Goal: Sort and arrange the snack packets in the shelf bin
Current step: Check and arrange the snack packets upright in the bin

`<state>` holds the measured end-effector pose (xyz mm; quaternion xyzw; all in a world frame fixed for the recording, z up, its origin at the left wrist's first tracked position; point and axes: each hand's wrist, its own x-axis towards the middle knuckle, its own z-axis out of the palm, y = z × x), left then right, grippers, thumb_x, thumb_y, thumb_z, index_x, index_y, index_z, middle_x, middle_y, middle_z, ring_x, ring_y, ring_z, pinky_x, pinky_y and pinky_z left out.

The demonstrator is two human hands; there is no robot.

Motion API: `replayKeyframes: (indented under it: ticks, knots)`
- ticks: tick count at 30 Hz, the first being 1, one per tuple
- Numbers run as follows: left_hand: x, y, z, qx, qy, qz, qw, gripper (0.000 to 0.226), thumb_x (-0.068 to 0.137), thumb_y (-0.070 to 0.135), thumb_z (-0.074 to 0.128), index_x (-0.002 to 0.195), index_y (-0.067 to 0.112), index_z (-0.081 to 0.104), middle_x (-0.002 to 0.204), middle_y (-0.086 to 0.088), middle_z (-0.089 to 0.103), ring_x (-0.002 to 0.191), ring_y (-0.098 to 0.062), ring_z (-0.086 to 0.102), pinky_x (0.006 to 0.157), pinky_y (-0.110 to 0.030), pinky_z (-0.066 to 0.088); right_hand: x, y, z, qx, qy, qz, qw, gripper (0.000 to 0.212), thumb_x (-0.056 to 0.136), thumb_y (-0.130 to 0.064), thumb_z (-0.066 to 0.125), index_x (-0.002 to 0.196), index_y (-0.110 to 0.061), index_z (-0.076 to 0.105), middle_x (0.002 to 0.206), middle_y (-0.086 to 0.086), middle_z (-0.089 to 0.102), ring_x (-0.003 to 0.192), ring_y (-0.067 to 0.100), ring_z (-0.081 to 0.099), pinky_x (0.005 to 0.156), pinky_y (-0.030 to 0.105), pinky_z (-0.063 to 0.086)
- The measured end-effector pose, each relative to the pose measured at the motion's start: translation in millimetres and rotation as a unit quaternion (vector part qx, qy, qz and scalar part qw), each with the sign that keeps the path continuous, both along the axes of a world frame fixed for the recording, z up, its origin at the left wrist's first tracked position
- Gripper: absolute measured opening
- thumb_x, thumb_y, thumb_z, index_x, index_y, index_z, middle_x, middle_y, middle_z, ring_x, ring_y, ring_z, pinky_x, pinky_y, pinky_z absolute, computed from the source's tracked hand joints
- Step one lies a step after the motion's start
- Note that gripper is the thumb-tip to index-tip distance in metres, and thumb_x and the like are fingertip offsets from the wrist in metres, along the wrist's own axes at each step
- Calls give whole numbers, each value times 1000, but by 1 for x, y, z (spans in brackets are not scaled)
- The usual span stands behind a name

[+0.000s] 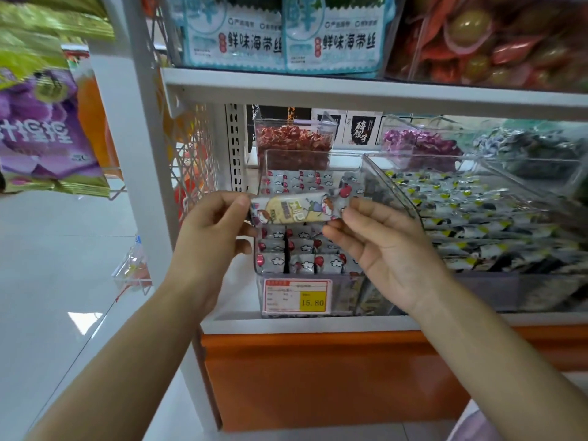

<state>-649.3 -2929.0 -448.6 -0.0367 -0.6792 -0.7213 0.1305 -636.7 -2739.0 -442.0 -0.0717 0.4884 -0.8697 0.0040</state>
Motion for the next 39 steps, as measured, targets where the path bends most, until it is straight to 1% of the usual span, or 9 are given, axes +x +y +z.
replayKeyframes:
  ticks: [4, 9, 16, 20, 25, 31, 34, 38, 39]
  knots:
    - [0, 0, 2, 143, -39, -51, 988, 20, 95, 17, 49, 79, 14, 60, 67, 1, 63, 55, -7, 54, 46, -16, 45, 1, -3, -3, -7, -2, 7, 1000, 12, 64, -2, 63, 64, -8, 73, 70, 10, 70, 67, 19, 70, 60, 23, 56]
    - [1, -1, 5, 266, -91, -95, 955, 24, 89, 9, 53, 71, 10, 69, 62, 0, 65, 54, -3, 59, 52, -11, 50, -2, -3, -5, -31, -19, -8, 999, 8, 65, -2, 62, 66, -5, 69, 67, 11, 69, 65, 19, 70, 58, 23, 56]
    - [3, 1, 4, 215, -86, -46, 972, 18, 93, 5, 49, 80, 5, 60, 53, -1, 60, 50, -6, 60, 53, -14, 52, -5, -1, -6, -48, -29, -23, 998, 11, 68, -3, 60, 79, 0, 62, 66, 11, 69, 64, 19, 70, 57, 23, 56]
    - [4, 2, 4, 261, -117, -75, 955, 19, 94, 5, 47, 79, 7, 57, 52, 0, 60, 49, -5, 60, 53, -15, 53, -7, -2, -7, -75, -53, -35, 995, 7, 82, 2, 55, 81, 1, 61, 65, 11, 68, 63, 18, 69, 56, 23, 56]
    - [3, -1, 4, 297, -135, -81, 942, 16, 92, 5, 49, 79, 6, 59, 54, -1, 61, 50, -5, 60, 51, -14, 51, -7, -4, -4, -94, -40, -33, 994, 7, 76, 4, 58, 81, 0, 61, 66, 10, 68, 63, 17, 69, 57, 22, 56]
    - [0, -4, 1, 313, -154, -58, 935, 19, 92, 4, 49, 75, 4, 57, 51, -1, 59, 46, -4, 58, 47, -13, 49, -4, -8, -4, -69, -6, -22, 997, 17, 80, 14, 51, 83, 0, 60, 67, 11, 67, 66, 21, 70, 61, 23, 57]
    - [1, -4, 0, 291, -151, -62, 943, 20, 93, 6, 49, 76, 7, 58, 60, -2, 57, 45, -2, 54, 46, -12, 48, -4, -7, -4, -53, 2, -39, 998, 18, 82, 15, 50, 81, 1, 60, 66, 11, 66, 64, 20, 69, 62, 25, 57]
    - [5, -3, 2, 219, -84, -66, 970, 24, 93, 4, 47, 74, 10, 58, 58, 0, 56, 48, -4, 55, 50, -13, 50, -6, -5, -4, -24, 13, -53, 998, 3, 84, -5, 59, 83, -2, 60, 71, 8, 66, 65, 19, 67, 61, 27, 57]
    - [6, -3, 2, 194, -65, -70, 976, 24, 93, 4, 47, 73, 10, 59, 57, 0, 57, 50, -6, 56, 51, -14, 50, -6, -4, -4, -9, 21, -61, 998, 11, 80, -13, 63, 83, -3, 60, 73, 7, 65, 66, 18, 66, 60, 26, 57]
